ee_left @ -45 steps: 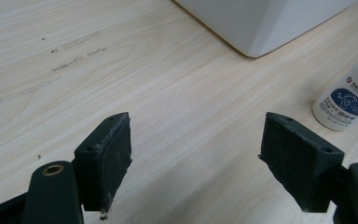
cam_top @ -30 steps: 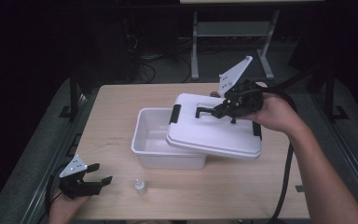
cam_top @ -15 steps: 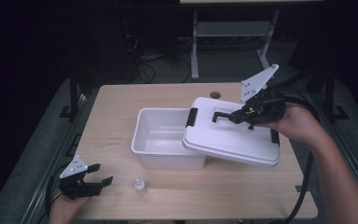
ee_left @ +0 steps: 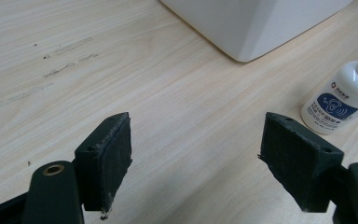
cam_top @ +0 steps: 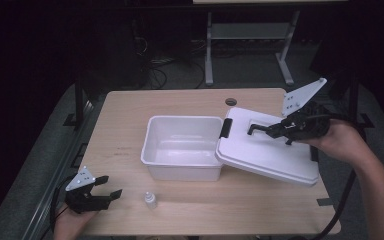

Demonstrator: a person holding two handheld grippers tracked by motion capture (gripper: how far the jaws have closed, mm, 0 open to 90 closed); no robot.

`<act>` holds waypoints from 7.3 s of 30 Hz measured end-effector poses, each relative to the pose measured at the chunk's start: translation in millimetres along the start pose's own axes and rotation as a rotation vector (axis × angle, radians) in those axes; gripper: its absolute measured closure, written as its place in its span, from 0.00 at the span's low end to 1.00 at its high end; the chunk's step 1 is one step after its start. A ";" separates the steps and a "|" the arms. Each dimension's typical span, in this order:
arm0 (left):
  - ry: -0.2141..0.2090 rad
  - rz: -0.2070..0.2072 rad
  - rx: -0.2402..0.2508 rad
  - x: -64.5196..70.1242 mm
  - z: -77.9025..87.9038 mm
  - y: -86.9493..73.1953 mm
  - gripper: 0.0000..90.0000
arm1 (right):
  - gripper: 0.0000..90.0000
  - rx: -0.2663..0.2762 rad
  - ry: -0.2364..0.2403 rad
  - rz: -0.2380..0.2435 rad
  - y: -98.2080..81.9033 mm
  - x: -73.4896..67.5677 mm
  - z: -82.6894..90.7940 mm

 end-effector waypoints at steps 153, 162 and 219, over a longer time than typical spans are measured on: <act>-0.150 -0.523 -0.426 69.6 14.7 63.8 0.32 | 0.41 0.075 0.052 -0.103 -62.4 -99.9 -159.8; -0.153 -0.574 -0.503 83.6 2.7 76.8 0.32 | 0.40 0.081 0.047 -0.104 -63.2 -99.4 -158.1; -0.168 -0.632 -0.812 108.3 -52.2 92.7 0.56 | 0.40 0.086 0.033 -0.082 -63.7 -100.0 -153.7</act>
Point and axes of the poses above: each handheld gripper's, and its own axes: z roughly backward along the jaws, y roughly out of its top, x roughly to its right, the point moved 5 cm from there along -z, roughly forward along the jaws, and after that the axes turned 11 degrees about -x, right-handed, at the moved point
